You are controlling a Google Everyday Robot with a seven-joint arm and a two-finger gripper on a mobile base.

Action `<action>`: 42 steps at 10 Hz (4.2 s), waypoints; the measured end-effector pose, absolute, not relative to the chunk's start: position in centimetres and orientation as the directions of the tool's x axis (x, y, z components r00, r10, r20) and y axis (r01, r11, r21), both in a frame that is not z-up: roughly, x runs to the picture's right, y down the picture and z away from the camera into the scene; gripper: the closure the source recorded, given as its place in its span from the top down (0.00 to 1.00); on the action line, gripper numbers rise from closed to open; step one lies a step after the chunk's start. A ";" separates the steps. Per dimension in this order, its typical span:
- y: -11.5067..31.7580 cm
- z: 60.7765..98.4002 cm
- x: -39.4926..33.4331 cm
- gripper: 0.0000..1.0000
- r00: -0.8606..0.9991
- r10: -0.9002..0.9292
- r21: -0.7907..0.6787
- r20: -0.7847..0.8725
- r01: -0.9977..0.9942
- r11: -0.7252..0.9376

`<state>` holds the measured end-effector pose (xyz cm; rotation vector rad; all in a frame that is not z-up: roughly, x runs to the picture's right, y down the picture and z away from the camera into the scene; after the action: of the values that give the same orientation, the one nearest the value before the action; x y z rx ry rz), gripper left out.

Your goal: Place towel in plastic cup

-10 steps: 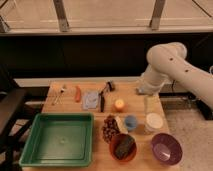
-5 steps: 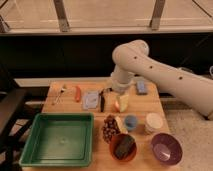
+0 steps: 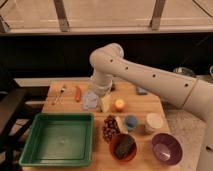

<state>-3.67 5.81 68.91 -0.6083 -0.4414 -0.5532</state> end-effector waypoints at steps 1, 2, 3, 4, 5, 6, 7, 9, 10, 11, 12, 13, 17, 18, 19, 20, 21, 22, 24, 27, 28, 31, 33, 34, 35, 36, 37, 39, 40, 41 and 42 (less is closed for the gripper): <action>5.8 68.9 -3.8 0.80 0.765 -0.354 -0.409 0.538 0.604 0.684; 5.8 68.9 -3.9 0.80 0.765 -0.354 -0.409 0.538 0.604 0.684; 5.8 68.9 -3.7 0.80 0.766 -0.353 -0.409 0.537 0.602 0.685; 5.8 68.9 -3.7 0.80 0.767 -0.352 -0.410 0.536 0.601 0.686; 5.8 68.9 -3.8 0.80 0.766 -0.353 -0.409 0.537 0.603 0.685; 5.9 69.0 -3.8 0.80 0.765 -0.354 -0.410 0.538 0.604 0.684; 5.8 69.0 -3.8 0.80 0.768 -0.355 -0.408 0.534 0.601 0.687; 4.9 70.0 -4.6 0.80 0.772 -0.359 -0.396 0.524 0.594 0.700; 3.8 71.5 -5.5 0.80 0.771 -0.357 -0.388 0.527 0.592 0.707; 3.0 73.1 -6.1 0.80 0.768 -0.363 -0.385 0.528 0.598 0.703; 2.8 74.7 -7.0 0.80 0.762 -0.369 -0.382 0.532 0.605 0.698; 2.6 75.9 -7.3 0.80 0.760 -0.375 -0.382 0.531 0.610 0.695; 2.5 80.5 -7.3 0.80 0.770 -0.374 -0.396 0.517 0.602 0.693; 2.7 81.2 -7.5 0.80 0.771 -0.374 -0.397 0.516 0.602 0.693; 3.2 82.2 -7.9 0.80 0.770 -0.374 -0.399 0.517 0.603 0.691; 3.7 83.3 -8.3 0.80 0.768 -0.378 -0.401 0.517 0.607 0.686; 4.3 84.2 -8.6 0.80 0.767 -0.383 -0.407 0.515 0.612 0.678; 4.9 85.2 -9.0 0.80 0.764 -0.388 -0.414 0.515 0.618 0.668; 6.0 87.2 -9.1 0.80 0.770 -0.380 -0.435 0.513 0.615 0.658; 7.0 89.2 -8.5 0.80 0.789 -0.343 -0.459 0.510 0.587 0.667; 7.3 90.0 -8.2 0.80 0.797 -0.310 -0.469 0.519 0.568 0.676; 8.4 91.9 -8.2 0.80 0.799 -0.234 -0.489 0.553 0.539 0.686; 9.1 92.8 -7.8 0.80 0.800 -0.189 -0.502 0.570 0.520 0.691; 9.7 93.3 -7.8 0.80 0.799 -0.165 -0.510 0.579 0.512 0.691; 10.1 93.6 -8.0 0.80 0.796 -0.153 -0.515 0.585 0.510 0.689; 10.4 93.8 -8.2 0.78 0.793 -0.144 -0.516 0.592 0.510 0.688; 10.8 93.9 -8.3 0.71 0.786 -0.135 -0.515 0.603 0.513 0.686; 11.0 93.7 -8.7 0.51 0.774 -0.135 -0.507 0.618 0.524 0.684; 10.9 93.5 -8.9 0.41 0.771 -0.140 -0.502 0.621 0.529 0.685; 10.7 93.1 -9.0 0.29 0.768 -0.153 -0.492 0.622 0.535 0.687; 10.0 92.3 -8.9 0.19 0.770 -0.169 -0.482 0.616 0.537 0.692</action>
<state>-8.92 9.98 92.30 -0.7028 -0.5706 -0.4191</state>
